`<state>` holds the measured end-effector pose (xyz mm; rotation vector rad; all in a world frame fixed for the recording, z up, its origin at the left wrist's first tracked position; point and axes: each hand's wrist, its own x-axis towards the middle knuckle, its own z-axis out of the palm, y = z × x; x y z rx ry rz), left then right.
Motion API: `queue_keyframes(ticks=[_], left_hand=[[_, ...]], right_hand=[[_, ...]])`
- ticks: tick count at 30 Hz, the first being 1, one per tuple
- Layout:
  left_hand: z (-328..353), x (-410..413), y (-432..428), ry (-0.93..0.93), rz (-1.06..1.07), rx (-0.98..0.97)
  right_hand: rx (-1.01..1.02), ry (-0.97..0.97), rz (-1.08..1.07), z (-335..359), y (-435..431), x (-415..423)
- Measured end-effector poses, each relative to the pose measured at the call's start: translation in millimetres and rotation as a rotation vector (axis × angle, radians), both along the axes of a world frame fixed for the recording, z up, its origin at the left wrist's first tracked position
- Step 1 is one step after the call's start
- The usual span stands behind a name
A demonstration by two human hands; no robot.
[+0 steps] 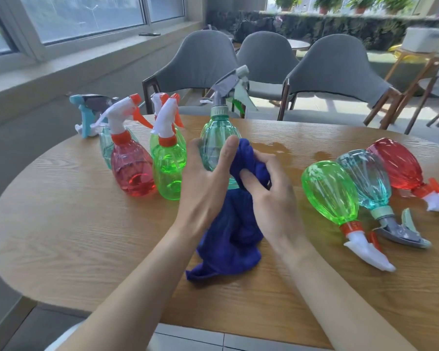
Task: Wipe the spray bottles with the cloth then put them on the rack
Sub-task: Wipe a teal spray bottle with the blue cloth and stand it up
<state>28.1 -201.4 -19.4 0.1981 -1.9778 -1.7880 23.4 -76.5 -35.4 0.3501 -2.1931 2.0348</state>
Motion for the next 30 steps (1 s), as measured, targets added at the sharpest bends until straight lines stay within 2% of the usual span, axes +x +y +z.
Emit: queue_keyframes(ticks=[3, 8, 12, 14, 15, 20, 22, 27, 30], left_hand=[[1, 2, 0, -0.019, -0.039, 0.045], [-6, 10, 10, -0.082, -0.184, 0.017], [-3, 3, 6, -0.080, -0.068, 0.106], [-1, 1, 1, -0.076, -0.026, 0.095], [-1, 1, 0, -0.070, -0.032, 0.089], [-4, 11, 10, -0.047, -0.209, -0.048], [-4, 11, 12, -0.044, -0.204, -0.017], [-4, 3, 5, -0.064, -0.115, 0.213], [-5, 1, 2, -0.064, -0.140, 0.208]], right_hand=[[-0.082, 0.047, -0.019, 5, 2, -9], [-0.366, -0.128, 0.018, 7, 8, -22], [-0.249, -0.069, 0.066, 5, 7, -14], [-0.171, -0.030, 0.060, 5, 6, -11], [-0.194, -0.039, 0.069, 5, 6, -11], [-0.564, -0.298, 0.082, 7, 13, -23], [-0.571, -0.327, 0.100, 5, 13, -22], [-0.434, -0.164, 0.109, 0, 6, -17], [-0.408, -0.125, 0.119, 0, 6, -21]])
